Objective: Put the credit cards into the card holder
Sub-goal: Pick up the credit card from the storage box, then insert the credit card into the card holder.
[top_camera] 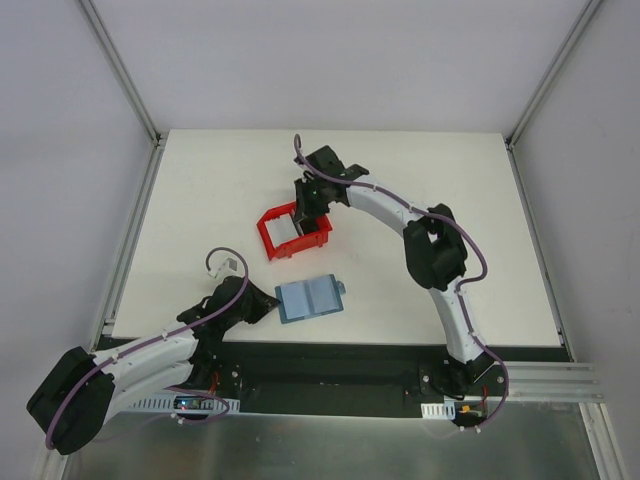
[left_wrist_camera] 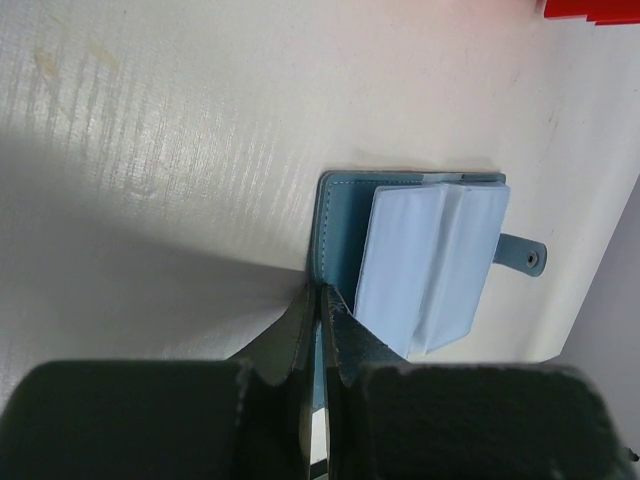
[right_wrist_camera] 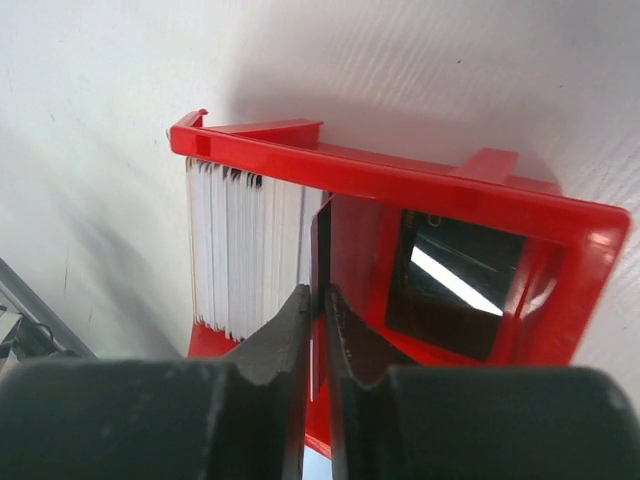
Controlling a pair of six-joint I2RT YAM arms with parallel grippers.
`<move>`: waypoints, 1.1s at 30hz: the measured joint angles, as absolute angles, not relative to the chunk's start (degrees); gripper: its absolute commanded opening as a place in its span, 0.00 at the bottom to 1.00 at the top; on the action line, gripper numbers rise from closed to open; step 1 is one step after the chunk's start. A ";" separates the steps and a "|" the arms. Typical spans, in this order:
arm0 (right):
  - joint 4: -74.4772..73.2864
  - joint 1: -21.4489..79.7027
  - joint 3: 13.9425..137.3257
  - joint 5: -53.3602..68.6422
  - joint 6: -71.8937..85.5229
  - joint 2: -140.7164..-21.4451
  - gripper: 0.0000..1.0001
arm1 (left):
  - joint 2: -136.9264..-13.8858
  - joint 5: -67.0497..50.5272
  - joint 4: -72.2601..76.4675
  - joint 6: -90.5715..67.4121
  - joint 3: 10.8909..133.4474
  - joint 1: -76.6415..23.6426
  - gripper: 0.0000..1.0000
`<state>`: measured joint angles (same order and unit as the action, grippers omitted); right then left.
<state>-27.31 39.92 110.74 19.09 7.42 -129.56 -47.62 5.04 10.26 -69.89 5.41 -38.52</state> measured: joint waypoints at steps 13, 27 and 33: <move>-26.98 39.48 106.10 10.72 3.70 -118.48 0.00 | -47.62 4.51 10.44 -68.31 5.41 -38.52 0.00; -4.05 38.79 54.83 23.18 19.35 -82.85 0.00 | -49.95 2.85 11.73 -63.51 6.42 -38.50 0.00; 7.90 42.83 41.91 24.77 30.22 -86.52 0.00 | -51.18 1.93 11.79 -62.19 7.18 -38.50 0.00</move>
